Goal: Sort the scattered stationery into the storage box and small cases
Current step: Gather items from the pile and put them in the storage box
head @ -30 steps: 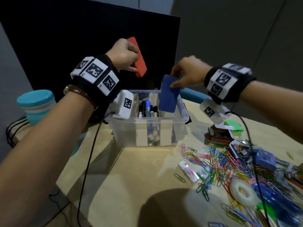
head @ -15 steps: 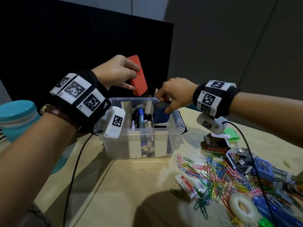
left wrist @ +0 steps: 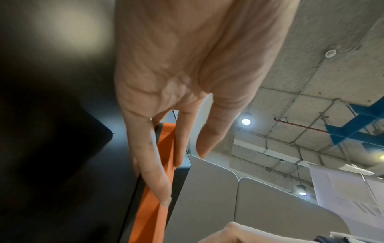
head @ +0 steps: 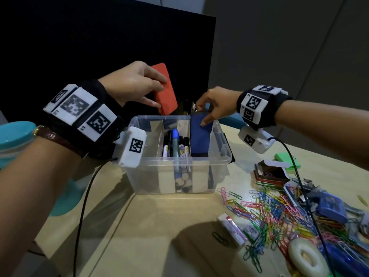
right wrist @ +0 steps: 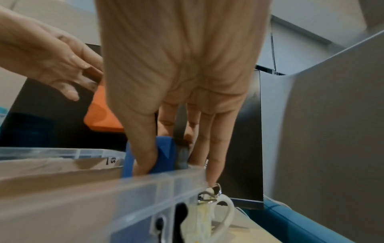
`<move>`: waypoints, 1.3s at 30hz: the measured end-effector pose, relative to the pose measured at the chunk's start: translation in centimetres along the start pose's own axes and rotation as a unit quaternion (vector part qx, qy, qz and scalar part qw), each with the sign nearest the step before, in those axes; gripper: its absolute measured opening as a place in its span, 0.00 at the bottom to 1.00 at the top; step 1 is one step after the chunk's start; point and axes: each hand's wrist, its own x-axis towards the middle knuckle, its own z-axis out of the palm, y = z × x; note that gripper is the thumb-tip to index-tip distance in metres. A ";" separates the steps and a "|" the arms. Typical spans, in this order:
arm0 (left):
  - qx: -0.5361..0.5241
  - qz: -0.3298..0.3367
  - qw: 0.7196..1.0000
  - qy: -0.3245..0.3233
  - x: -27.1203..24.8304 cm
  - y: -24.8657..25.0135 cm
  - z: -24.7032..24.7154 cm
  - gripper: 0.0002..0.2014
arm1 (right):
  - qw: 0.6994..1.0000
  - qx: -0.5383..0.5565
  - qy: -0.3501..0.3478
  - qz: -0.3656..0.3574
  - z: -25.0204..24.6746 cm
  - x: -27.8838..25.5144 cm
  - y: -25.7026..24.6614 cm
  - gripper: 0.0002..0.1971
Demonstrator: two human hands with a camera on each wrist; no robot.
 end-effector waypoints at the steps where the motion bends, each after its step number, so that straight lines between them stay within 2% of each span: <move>1: 0.000 0.000 1.000 0.001 0.1 0.0 0.0 0.16 | 1.000 -0.003 0.002 0.001 0.0 0.1 0.2 0.14; 5: 0.007 -0.001 1.000 -0.005 0.5 0.1 0.3 0.17 | 0.999 -0.050 0.013 -0.001 0.1 -0.2 0.0 0.19; 8: 0.010 0.012 1.000 -0.001 1.1 0.4 1.1 0.17 | 0.998 -0.059 0.004 -0.032 -0.5 -1.4 -0.7 0.20; 11: -0.004 0.019 1.000 0.001 1.5 1.2 2.2 0.16 | 0.994 -0.016 -0.102 -0.042 -0.4 -3.3 -1.9 0.21; 14: -0.005 0.028 0.999 -0.015 1.8 1.9 3.1 0.15 | 0.970 -0.002 -0.244 -0.019 1.4 -4.2 -2.2 0.06; 17: 0.033 0.026 0.998 -0.042 2.1 2.2 3.6 0.15 | 0.946 -0.121 -0.300 0.003 2.4 -4.1 -2.6 0.19; 19: 0.049 0.019 0.997 -0.052 2.3 2.3 3.6 0.15 | 0.928 -0.185 -0.322 0.005 2.8 -3.7 -3.5 0.20; 21: 0.058 0.023 0.997 -0.053 2.3 2.2 3.3 0.15 | 0.920 -0.204 -0.333 -0.003 2.8 -3.7 -4.3 0.19; 23: 0.064 0.041 0.996 -0.045 2.2 2.1 3.0 0.15 | 0.935 -0.143 -0.324 0.020 2.3 -3.9 -4.4 0.18; 26: 0.065 0.059 0.996 -0.033 2.0 1.8 2.5 0.13 | 0.974 -0.022 -0.223 0.029 1.4 -4.0 -3.5 0.13; 28: 0.067 0.064 0.995 -0.023 2.0 1.7 2.3 0.13 | 0.989 -0.039 -0.142 0.031 0.8 -3.8 -3.0 0.15; 29: 0.069 0.067 0.995 -0.017 2.1 1.6 2.2 0.13 | 0.988 -0.071 -0.136 0.035 0.7 -3.6 -2.8 0.18; 31: 0.073 0.075 0.994 -0.004 2.0 1.6 2.1 0.13 | 0.974 -0.114 -0.185 0.059 0.8 -3.1 -3.1 0.29; 34: 0.081 0.083 0.993 -0.005 1.9 1.6 2.2 0.12 | 0.958 -0.115 -0.250 0.081 1.8 -1.8 -3.4 0.42; 36: 0.087 0.088 0.992 -0.017 1.9 1.7 2.1 0.12 | 0.952 -0.127 -0.264 0.089 2.8 -1.2 -3.3 0.43; 39: 0.095 0.094 0.991 -0.024 1.8 1.8 2.1 0.12 | 0.939 -0.194 -0.268 0.088 3.7 -0.9 -4.0 0.38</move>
